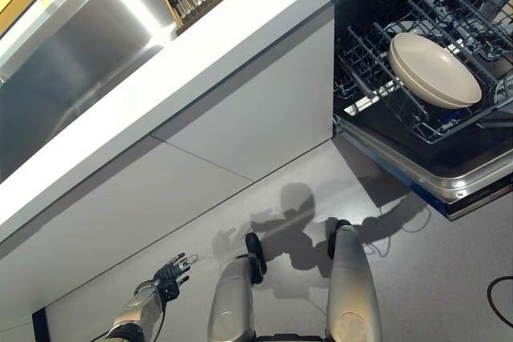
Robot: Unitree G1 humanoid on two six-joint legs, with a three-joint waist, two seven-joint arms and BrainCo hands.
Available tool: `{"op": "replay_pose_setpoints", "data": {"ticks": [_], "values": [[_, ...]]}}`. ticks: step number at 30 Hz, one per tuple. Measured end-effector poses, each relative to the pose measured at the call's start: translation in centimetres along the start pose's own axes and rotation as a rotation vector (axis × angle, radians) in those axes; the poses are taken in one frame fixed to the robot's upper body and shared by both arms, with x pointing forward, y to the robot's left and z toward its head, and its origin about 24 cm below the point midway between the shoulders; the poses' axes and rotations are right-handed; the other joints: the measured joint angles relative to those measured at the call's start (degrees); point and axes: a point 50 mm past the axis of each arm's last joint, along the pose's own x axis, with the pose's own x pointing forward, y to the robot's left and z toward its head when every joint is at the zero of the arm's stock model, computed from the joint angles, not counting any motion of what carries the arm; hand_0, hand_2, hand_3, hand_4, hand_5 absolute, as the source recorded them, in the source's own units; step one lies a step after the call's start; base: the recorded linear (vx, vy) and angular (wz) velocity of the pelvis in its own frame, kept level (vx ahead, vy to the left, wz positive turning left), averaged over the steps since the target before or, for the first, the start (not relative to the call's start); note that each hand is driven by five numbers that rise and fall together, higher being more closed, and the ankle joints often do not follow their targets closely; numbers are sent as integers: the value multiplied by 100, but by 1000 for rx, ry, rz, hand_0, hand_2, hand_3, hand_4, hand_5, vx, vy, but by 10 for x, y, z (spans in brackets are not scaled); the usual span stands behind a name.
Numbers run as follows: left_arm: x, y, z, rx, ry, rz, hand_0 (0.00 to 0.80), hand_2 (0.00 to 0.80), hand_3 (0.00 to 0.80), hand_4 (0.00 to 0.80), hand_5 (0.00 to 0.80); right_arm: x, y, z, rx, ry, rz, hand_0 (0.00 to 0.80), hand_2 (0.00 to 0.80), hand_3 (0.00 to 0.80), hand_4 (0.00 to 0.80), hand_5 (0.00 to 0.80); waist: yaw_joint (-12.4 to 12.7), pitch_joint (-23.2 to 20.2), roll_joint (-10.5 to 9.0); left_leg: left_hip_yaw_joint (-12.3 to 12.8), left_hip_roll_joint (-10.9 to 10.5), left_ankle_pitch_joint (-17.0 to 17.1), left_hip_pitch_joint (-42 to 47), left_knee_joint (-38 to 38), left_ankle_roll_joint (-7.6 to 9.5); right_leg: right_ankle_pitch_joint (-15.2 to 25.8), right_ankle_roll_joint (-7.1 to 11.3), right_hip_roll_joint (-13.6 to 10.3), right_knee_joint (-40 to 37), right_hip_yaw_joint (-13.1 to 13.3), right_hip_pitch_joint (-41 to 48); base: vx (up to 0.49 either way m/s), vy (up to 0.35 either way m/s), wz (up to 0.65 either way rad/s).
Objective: Take plates into dishwasher
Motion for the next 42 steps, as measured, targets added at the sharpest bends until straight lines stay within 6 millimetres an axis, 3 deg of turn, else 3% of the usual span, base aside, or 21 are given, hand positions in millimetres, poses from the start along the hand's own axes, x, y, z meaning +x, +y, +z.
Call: {"op": "replay_pose_setpoints", "data": {"ticks": [7, 15, 25, 33, 36, 42], "values": [[-3, 3, -9, -8, 29, 4, 0, 0, 0, 0, 0, 4, 23, -7, -180, 91, 73, 0, 0, 0, 0, 0, 48, -2, 3, -447, -9, -47, -12, -38, -8, -3, -6, 4, 3, -295, -22, 47, 24, -15], [-3, 2, -11, -8, 37, -14, 0, 0, 0, 0, 0, 2, 26, -1, -248, 117, 117, 0, 0, 0, 0, 0, 114, -17, 24, -581, -65, 34, 128, -120, 117, -5, -11, -94, -82, -486, 198, 48, 51, 1], [-5, -1, -21, -22, 59, -25, 0, 0, 0, 0, 0, -1, 33, 13, -279, 89, 196, 0, 0, 0, 0, 0, 155, -61, 55, -570, -191, 99, 633, -337, 207, -1, -6, -192, -352, -556, 854, 57, 49, 10], [-9, 1, -31, -29, 84, -16, 0, 0, 0, 0, 0, -3, 48, 15, -282, 81, 320, 0, 0, 0, 0, 0, 231, -241, -151, -426, -203, 169, 796, -193, 101, 5, -32, -213, -336, -542, 1150, 67, -6, 16], [-9, 2, -33, -30, 90, -14, 0, 0, 0, 0, 0, -6, 64, 21, -276, 46, 421, 0, 0, 0, 0, 0, 352, -290, -222, -419, -194, 223, 807, -130, 23, -26, -37, -192, -336, -553, 1264, 81, -19, 17], [-11, 4, -36, -30, 97, -9, 0, 0, 0, 0, 0, -8, 85, 27, -257, 9, 513, 0, 0, 0, 0, 0, 547, -405, -392, -378, -188, 137, 905, -202, 44, -41, -27, -189, -382, -557, 1420, 57, 3, 14]]}}
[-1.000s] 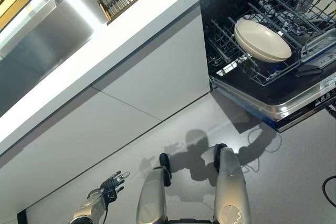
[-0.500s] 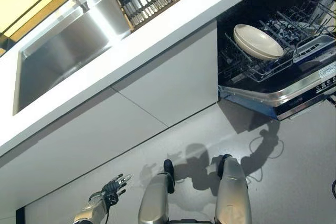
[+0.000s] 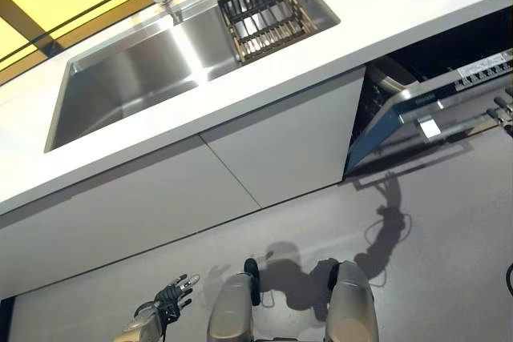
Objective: Take plates into dishwasher
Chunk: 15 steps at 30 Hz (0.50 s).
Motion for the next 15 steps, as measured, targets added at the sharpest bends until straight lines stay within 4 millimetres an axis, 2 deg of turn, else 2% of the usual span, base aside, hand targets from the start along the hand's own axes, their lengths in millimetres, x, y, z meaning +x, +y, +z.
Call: {"op": "replay_pose_setpoints", "data": {"ticks": [4, 7, 11, 13, 15], "values": [[-1, 2, -4, -5, 11, 7, 0, 0, 0, 0, 0, -1, -5, -6, -43, 36, -41, 0, 0, 0, 0, 0, 73, -105, -11, 18, 32, -20, 124, -230, -6, 91, 93, 132, -410, 1, 230, 63, 44, -1], [-4, 6, -12, -13, 28, 21, 0, 0, 0, 0, 0, -2, -13, -28, -80, 112, -95, 0, 0, 0, 0, 0, 68, -290, -126, 142, 24, -11, 330, -648, 9, 149, 125, 196, -830, 26, 415, 73, 84, -2], [-5, 8, -15, -18, 40, 32, 0, 0, 0, 0, 0, -15, -35, -67, -138, 257, -223, 0, 0, 0, 0, 0, 80, -614, -332, 265, 1, 55, 567, -1101, 99, 389, 190, 212, -1337, 34, 655, 76, 88, 4], [-5, 11, -20, -34, 58, 59, 0, 0, 0, 0, 0, -30, -52, -101, -170, 370, -315, 0, 0, 0, 0, 0, 77, -813, -483, 287, -31, 92, 770, -1466, 150, 557, 285, 244, -1703, 32, 849, 75, 105, 2], [-6, 13, -23, -45, 68, 76, 0, 0, 0, 0, 0, -52, -69, -136, -198, 496, -391, 0, 0, 0, 0, 0, 77, -1015, -523, 299, -50, 187, 909, -1679, 281, 766, 353, 308, -2046, 29, 1061, 34, 81, 0]]}}
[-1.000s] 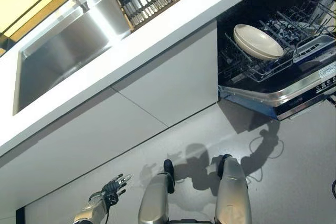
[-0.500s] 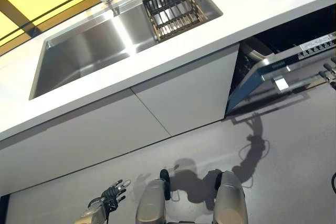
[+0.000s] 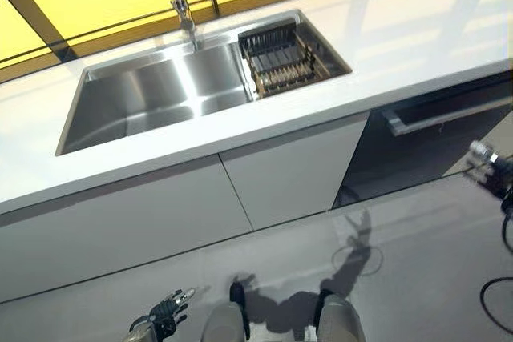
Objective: Take plates into dishwasher
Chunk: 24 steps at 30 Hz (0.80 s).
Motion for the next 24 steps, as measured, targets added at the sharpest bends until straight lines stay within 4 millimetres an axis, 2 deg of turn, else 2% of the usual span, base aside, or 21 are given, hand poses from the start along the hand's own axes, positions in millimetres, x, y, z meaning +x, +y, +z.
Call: {"op": "replay_pose_setpoints", "data": {"ticks": [2, 5, 7, 9, 10, 11, 13, 16, 18, 21, 24], "values": [[0, 2, -3, -5, 12, 12, 0, 0, 0, 0, 0, 1, -6, -37, -32, 101, -39, 0, 0, 0, 0, 0, -7, -176, -56, -5, -1, 97, 18, -77, 11, 112, 67, 37, -225, 2, 80, 44, 70, -5], [0, 3, -7, -11, 31, 25, 0, 0, 0, 0, 0, -5, -4, -114, -110, 295, -59, 0, 0, 0, 0, 0, -14, -399, -111, 26, 2, 230, 246, -401, -61, 352, 156, 167, -869, -31, 441, 57, 69, -5], [0, 4, -7, -5, 29, 29, 0, 0, 0, 0, 0, -12, 0, -149, -135, 373, -56, 0, 0, 0, 0, 0, -13, -503, -141, 28, -6, 289, 329, -538, -131, 574, 221, 216, -1351, -116, 720, 35, 72, 4], [1, 4, -6, 9, 32, 35, 0, 0, 0, 0, 0, -19, 7, -179, -154, 431, -31, 0, 0, 0, 0, 0, -16, -607, -199, -18, -70, 289, 408, -665, -132, 773, 283, 221, -1879, -176, 1023, 23, 83, 12], [1, 4, -6, 9, 32, 35, 0, 0, 0, 0, 0, -19, 7, -179, -154, 431, -31, 0, 0, 0, 0, 0, -16, -607, -199, -18, -70, 289, 408, -665, -132, 773, 283, 221, -1879, -176, 1023, 22, 87, 12], [1, 6, -7, 8, 43, 39, 0, 0, 0, 0, 0, -23, 20, -200, -146, 471, 7, 0, 0, 0, 0, 0, -13, -682, -283, -25, -108, 289, 493, -769, -132, 905, 312, 228, -2234, -178, 1227, 26, 91, 6], [0, 7, -12, 10, 61, 44, 0, 0, 0, 0, 0, -30, 37, -225, -134, 504, 50, 0, 0, 0, 0, 0, -12, -791, -362, -34, -131, 287, 556, -863, -134, 979, 324, 236, -2502, -196, 1392, 61, 124, 9], [0, 2, -23, 30, 101, 31, 0, 0, 0, 0, 0, -47, 63, -265, -125, 590, 119, 0, 0, 0, 0, 0, -4, -933, -407, -48, -121, 269, 601, -902, -156, 944, 321, 248, -2510, -252, 1461, 67, 78, 9], [2, -5, -29, 52, 124, 11, 0, 0, 0, 0, 0, -57, 77, -284, -139, 642, 156, 0, 0, 0, 0, 0, 1, -967, -386, -94, -125, 252, 600, -902, -132, 930, 312, 245, -2510, -311, 1499, 54, 62, 11], [3, -17, -40, 59, 160, -19, 0, 0, 0, 0, 0, -68, 90, -302, -188, 693, 205, 0, 0, 0, 0, 0, 4, -1047, -346, -123, -121, 234, 602, -909, -149, 887, 291, 246, -2524, -344, 1554, 29, 47, 7], [3, -24, -46, 65, 186, -38, 0, 0, 0, 0, 0, -76, 89, -312, -254, 728, 228, 0, 0, 0, 0, 0, 6, -1187, -323, -182, -114, 234, 595, -927, -149, 869, 288, 254, -2528, -398, 1582, 20, 61, 8]]}}
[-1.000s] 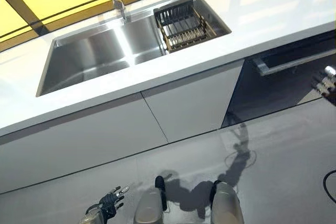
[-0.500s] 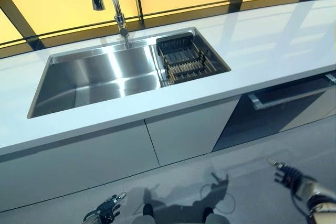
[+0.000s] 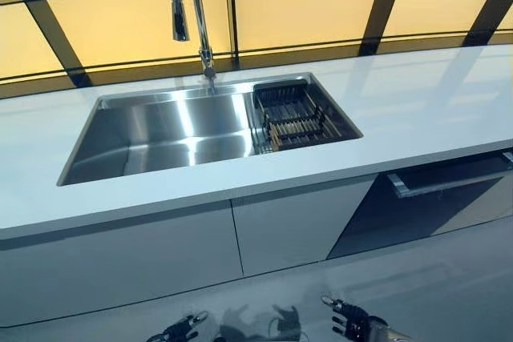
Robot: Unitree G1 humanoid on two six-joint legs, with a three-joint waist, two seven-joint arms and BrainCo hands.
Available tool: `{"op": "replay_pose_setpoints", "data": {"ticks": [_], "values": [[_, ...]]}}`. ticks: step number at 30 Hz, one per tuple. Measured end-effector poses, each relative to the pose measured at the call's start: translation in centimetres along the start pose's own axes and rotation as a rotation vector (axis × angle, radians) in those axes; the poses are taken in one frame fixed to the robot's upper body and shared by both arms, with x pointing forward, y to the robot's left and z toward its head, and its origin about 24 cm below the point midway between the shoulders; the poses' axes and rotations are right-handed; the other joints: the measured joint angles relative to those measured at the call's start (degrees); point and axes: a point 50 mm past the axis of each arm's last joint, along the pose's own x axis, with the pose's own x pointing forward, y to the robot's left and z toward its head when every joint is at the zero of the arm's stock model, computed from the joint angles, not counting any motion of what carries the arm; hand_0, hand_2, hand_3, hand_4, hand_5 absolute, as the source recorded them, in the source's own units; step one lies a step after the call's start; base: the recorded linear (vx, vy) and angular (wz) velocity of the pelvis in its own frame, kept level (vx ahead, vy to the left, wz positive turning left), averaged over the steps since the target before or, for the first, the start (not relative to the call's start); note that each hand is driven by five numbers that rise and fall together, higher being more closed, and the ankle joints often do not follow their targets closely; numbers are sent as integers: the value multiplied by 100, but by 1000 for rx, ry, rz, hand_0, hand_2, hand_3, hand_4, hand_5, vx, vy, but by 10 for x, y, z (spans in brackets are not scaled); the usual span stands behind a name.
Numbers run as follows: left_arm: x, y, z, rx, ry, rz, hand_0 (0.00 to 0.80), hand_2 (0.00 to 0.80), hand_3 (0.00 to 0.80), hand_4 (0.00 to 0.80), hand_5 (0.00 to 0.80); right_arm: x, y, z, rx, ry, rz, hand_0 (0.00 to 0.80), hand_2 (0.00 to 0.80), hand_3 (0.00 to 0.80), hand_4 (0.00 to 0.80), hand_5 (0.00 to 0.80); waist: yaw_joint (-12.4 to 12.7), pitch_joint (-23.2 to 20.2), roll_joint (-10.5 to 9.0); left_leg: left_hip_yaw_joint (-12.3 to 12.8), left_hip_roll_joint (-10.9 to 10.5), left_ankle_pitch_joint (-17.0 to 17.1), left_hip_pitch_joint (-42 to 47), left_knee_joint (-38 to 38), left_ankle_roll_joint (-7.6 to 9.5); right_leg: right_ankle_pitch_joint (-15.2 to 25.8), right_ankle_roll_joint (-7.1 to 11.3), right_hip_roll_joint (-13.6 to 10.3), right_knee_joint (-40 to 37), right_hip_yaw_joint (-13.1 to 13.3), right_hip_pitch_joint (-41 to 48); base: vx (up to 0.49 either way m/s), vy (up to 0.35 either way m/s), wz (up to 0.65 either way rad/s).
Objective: Take plates into dishwasher
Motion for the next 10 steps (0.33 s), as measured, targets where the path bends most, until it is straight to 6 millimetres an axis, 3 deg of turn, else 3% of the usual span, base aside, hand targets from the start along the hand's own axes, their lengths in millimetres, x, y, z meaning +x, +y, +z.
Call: {"op": "replay_pose_setpoints", "data": {"ticks": [10], "values": [[3, -13, -12, 58, 66, -26, 0, 0, 0, 0, 0, -1, 0, -33, -110, 137, -22, 0, 0, 0, 0, 0, 0, -208, 51, -89, 23, 1, 21, 21, 0, -37, -11, 29, -2, -95, 79, 5, 10, 4]]}}
